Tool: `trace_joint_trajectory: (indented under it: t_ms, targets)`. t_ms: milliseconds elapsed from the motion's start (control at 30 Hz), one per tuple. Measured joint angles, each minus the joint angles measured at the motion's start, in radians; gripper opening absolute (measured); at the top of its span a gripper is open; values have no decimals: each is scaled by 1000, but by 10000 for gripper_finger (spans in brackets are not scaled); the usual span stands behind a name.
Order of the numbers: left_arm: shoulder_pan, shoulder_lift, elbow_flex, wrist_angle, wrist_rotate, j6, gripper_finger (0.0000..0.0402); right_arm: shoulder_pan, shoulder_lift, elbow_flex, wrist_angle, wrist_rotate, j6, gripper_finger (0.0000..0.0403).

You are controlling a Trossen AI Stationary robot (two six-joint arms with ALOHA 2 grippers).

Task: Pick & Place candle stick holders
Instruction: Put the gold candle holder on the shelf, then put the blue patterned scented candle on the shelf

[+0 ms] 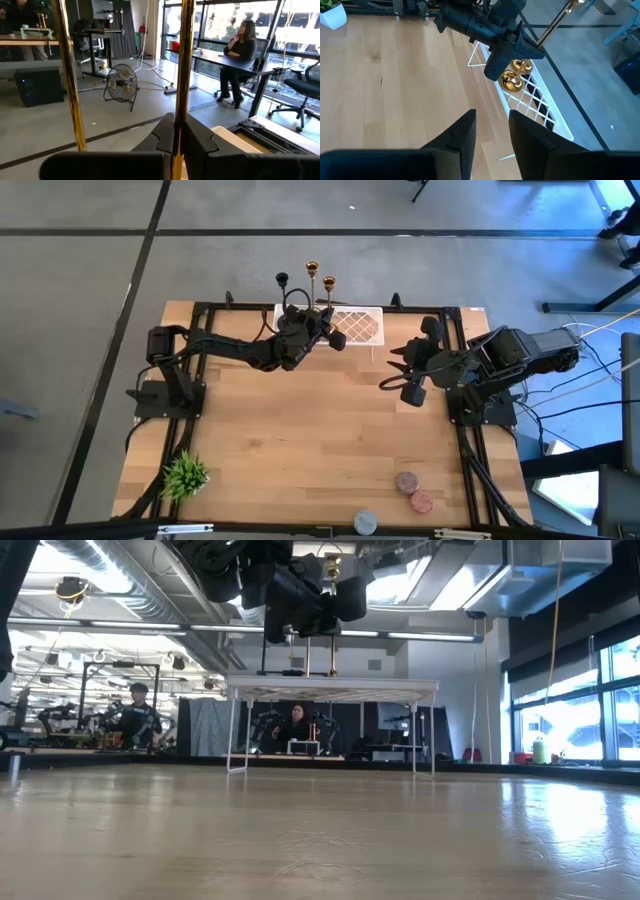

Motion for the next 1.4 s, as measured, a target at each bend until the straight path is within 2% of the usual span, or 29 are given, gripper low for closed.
trace_joint_trajectory:
  t_ms: [433, 1000, 1400]
  targets:
    - [-2, -1, 0, -7, 0, -15, 17, 0, 0, 0, -4, 0, -10, 119]
    - [-20, -1, 0, -22, 10, 2, 88, 0, 0, 0, 2, 2, -10, 119]
    - [-50, -33, -1, -23, -77, 48, 128, 0, 0, 0, 7, 2, -6, 119]
